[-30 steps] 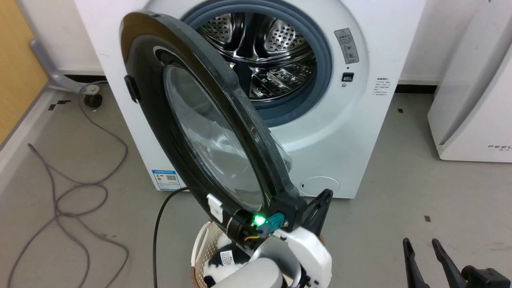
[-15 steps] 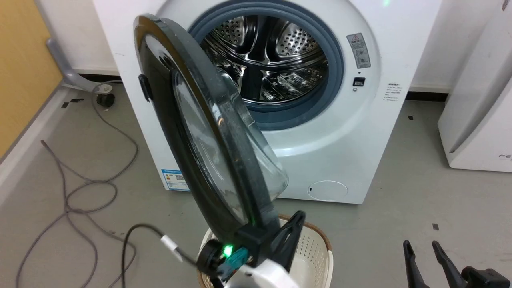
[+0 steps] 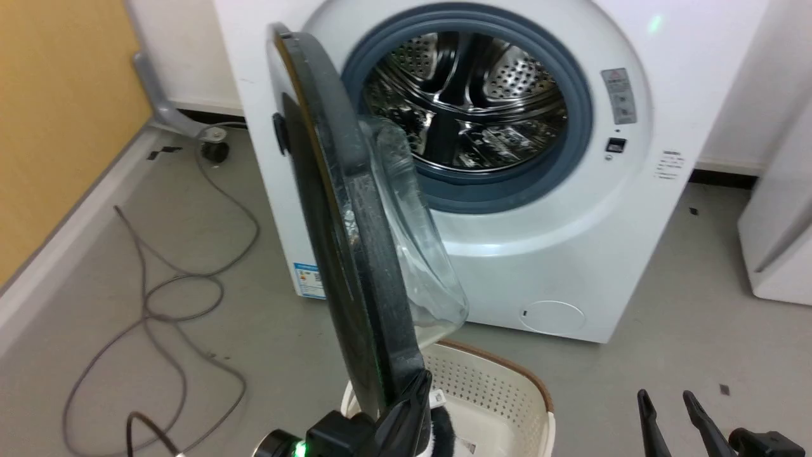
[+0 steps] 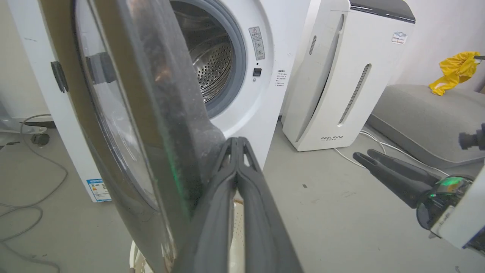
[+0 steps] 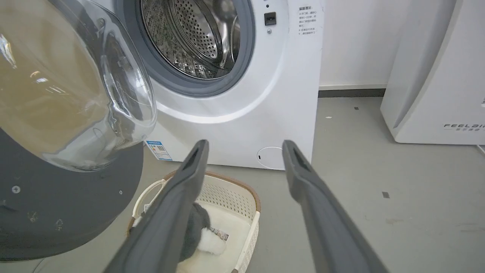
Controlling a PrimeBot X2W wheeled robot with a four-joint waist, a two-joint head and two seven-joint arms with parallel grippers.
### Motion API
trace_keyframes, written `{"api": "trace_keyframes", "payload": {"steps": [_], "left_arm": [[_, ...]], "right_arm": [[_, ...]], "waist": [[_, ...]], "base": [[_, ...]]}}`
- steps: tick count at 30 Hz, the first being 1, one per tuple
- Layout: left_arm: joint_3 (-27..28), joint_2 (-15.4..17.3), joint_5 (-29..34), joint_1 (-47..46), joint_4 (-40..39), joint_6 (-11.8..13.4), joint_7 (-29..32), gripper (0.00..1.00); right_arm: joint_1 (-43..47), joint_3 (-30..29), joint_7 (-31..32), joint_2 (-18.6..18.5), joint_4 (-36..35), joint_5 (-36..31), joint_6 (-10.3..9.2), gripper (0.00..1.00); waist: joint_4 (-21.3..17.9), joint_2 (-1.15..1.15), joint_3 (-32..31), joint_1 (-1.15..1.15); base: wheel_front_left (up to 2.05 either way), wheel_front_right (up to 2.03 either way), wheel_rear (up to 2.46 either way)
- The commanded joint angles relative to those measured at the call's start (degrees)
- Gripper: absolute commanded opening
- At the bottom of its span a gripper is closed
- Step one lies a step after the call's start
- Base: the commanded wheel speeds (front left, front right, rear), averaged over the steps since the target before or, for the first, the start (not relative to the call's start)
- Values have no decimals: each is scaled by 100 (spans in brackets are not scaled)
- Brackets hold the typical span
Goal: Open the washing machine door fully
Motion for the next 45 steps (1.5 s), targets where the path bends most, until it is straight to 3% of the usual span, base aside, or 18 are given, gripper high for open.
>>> {"api": "trace_keyframes", "payload": {"steps": [1, 5, 10, 17, 22, 33, 45], "left_arm": [[30, 65, 22, 75, -10, 53, 13, 0], [56, 294, 32, 164, -166, 143, 119, 0], [-68, 406, 157, -104, -151, -135, 190, 0], [-436, 153, 258, -534, 73, -673, 311, 0], [-523, -132, 203, -698, 358, -822, 327, 0], [-295, -192, -9, -628, 877, -671, 238, 0], [21, -4, -208, -143, 528, -176, 86, 0]], "right_arm": [[73, -11, 2, 18, 15, 18, 5, 100], [43, 8, -11, 18, 37, 49, 5, 100], [-19, 52, 7, 18, 69, 53, 5, 100], [-54, 81, 26, 18, 133, 61, 5, 100], [-58, 106, 7, 18, 199, 122, 5, 100], [-30, 44, -37, 18, 288, 165, 5, 100], [-69, -12, -68, 18, 349, 107, 5, 100]], "waist": [[81, 0, -5, 0], [262, 0, 11, 0], [339, 0, 40, 0], [247, 0, 57, 0], [120, 0, 48, 0], [127, 0, 79, 0], [641, 0, 78, 0]], "base": [[0, 0, 0], [0, 0, 0], [0, 0, 0], [0, 0, 0], [0, 0, 0], [0, 0, 0], [0, 0, 0]]}}
